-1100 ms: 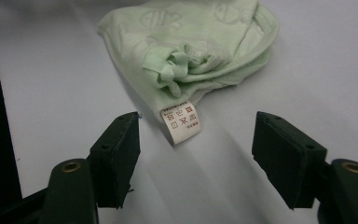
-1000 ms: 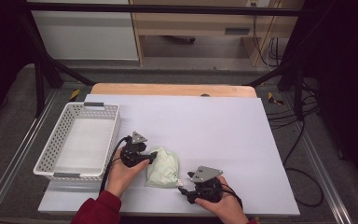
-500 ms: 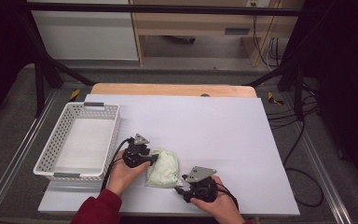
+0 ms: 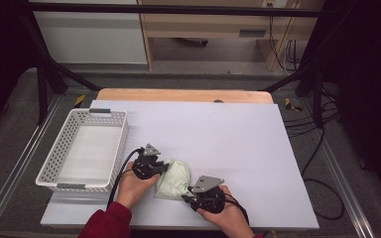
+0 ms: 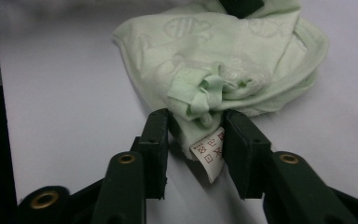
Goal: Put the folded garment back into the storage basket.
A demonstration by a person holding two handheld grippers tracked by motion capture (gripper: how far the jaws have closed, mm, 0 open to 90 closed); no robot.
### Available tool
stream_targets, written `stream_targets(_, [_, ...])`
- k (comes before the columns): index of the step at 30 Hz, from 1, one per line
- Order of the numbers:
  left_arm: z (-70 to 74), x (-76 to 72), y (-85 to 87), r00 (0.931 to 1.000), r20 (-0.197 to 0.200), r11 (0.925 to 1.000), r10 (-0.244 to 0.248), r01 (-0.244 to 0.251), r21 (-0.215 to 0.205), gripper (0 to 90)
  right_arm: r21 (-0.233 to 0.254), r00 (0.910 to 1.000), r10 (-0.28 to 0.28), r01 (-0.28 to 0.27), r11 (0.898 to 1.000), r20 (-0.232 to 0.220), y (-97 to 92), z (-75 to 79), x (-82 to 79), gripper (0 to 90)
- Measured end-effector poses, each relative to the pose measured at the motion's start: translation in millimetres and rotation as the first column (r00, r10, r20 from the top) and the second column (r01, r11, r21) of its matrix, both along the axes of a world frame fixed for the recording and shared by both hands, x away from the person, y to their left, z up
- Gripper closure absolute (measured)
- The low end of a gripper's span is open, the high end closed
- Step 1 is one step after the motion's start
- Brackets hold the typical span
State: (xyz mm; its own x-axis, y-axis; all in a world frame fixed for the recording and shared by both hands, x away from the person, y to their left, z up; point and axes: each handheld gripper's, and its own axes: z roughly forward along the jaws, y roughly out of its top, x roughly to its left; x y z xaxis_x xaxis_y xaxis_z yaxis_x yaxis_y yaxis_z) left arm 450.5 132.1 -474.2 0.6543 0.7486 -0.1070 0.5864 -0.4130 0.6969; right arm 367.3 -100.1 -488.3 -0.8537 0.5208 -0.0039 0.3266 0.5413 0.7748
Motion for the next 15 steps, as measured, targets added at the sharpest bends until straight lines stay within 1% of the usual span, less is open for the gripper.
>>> stream_targets(1, [-0.1,-0.3,-0.1,1.0000,0.003,1.0000,0.002,-0.002,-0.003,79.5,0.000,1.0000,0.000,0.000,1.000,0.000,0.0,0.0,0.0,68.5])
stream_targets(2, [0.0,-0.6,0.0,1.0000,0.005,1.0000,0.002,-0.002,-0.006,81.0,0.001,1.0000,0.002,-0.002,1.000,0.005,0.6,0.0,1.1,73.9])
stream_targets(3, [0.2,-1.0,0.0,1.0000,0.009,1.0000,0.002,-0.002,-0.008,81.0,0.001,1.0000,0.002,-0.002,1.000,0.005,0.6,0.0,1.1,73.9])
stream_targets(4, [1.3,-2.0,0.0,0.9999,0.016,0.9999,0.003,-0.003,-0.011,82.1,0.005,1.0000,0.008,-0.008,1.000,0.005,1.4,0.2,2.2,78.9])
stream_targets(5, [2.2,-2.6,-0.1,0.9998,0.020,0.9999,0.002,-0.002,-0.011,82.5,0.008,0.9999,0.010,-0.011,1.000,0.008,1.7,0.4,2.5,80.7])
stream_targets(8, [4.1,-4.4,-0.3,0.9996,0.029,0.9999,-0.003,0.003,-0.015,82.8,0.014,0.9998,0.016,-0.016,1.000,0.011,2.1,1.5,2.6,83.3])
stream_targets(9, [5.4,-5.3,-0.6,0.9994,0.034,0.9998,-0.005,0.006,-0.016,82.9,0.019,0.9996,0.023,-0.023,1.000,0.018,2.5,3.1,1.8,84.2])
stream_targets(15, [17.0,-11.0,-2.6,0.9980,0.056,0.9991,-0.030,0.031,-0.030,83.1,0.025,0.9991,0.038,-0.038,0.999,0.018,2.2,8.6,-0.4,85.0])
